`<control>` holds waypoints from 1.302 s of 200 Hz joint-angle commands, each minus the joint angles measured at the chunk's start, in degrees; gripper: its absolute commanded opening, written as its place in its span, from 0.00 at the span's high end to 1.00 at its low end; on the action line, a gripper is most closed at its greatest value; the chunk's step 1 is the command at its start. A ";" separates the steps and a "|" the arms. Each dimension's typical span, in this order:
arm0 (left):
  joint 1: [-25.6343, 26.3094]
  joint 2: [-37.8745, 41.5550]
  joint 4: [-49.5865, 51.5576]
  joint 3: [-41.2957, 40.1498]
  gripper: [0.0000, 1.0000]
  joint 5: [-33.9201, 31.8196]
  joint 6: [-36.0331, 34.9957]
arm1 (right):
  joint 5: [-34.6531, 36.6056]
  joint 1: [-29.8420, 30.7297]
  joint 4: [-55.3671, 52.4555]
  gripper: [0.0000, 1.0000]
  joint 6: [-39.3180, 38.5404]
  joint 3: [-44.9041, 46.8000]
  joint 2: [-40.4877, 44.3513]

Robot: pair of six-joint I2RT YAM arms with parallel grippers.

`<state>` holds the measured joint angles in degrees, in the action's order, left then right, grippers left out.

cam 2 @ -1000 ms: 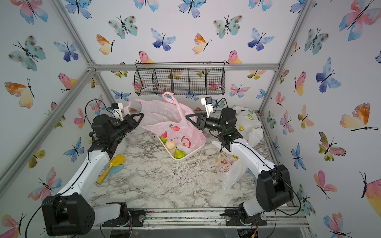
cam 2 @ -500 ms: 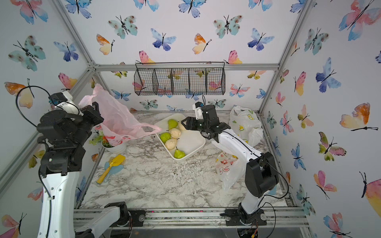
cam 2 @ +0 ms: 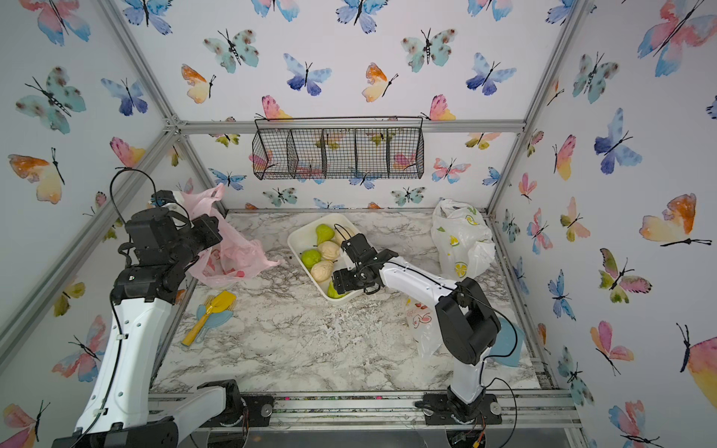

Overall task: Place the pears into plastic bags & tie knots
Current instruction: Pick up the pear from the basket.

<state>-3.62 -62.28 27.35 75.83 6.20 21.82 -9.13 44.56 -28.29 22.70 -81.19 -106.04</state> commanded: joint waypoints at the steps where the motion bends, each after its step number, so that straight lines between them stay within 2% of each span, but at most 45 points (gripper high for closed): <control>1: 0.54 0.50 -0.50 1.24 1.00 2.66 -0.30 | 2.84 1.47 -0.50 0.21 -1.12 -3.92 -3.55; 28: 0.72 -0.28 -0.31 3.09 1.00 3.29 -0.15 | 7.65 1.59 1.70 0.22 0.34 -4.91 -7.22; 50: 1.44 -1.71 0.84 7.66 1.00 4.66 0.36 | 9.35 1.59 2.21 0.23 0.31 -5.86 -10.02; 84: 8.44 -2.24 2.77 12.49 1.00 2.30 0.55 | 11.78 1.41 1.90 0.29 -1.72 -5.64 -12.57; 98: 10.10 -1.81 2.68 11.33 1.00 1.90 1.44 | 11.63 1.16 1.83 0.35 -2.13 -5.66 -12.88; 121: 12.00 -1.13 1.88 7.29 1.00 1.54 2.35 | 10.71 0.84 3.04 0.51 -2.31 -5.29 -12.59; 162: 12.37 -0.21 1.52 1.93 1.00 -0.33 0.81 | 11.29 -0.44 4.02 0.70 -2.40 -4.48 -11.07; 180: 12.38 -0.37 1.30 0.58 1.00 -0.01 0.20 | 7.92 -2.55 6.93 0.79 -1.47 -2.37 -8.25; 209: 12.37 -0.82 0.37 -2.18 1.00 -0.99 -0.99 | 1.62 -5.19 13.80 0.85 1.02 2.19 -2.89; 239: 12.37 -1.16 -0.85 -4.57 1.00 -1.07 -0.74 | 0.90 -5.95 13.72 0.88 1.90 2.09 -0.40; 260: 12.34 -1.67 -1.34 -5.29 1.00 -0.40 -0.48 | -0.23 -8.89 11.17 0.91 3.48 1.03 2.71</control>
<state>8.64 -63.66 28.08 71.09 6.11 22.00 -6.55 37.56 -16.10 23.97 -79.22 -106.87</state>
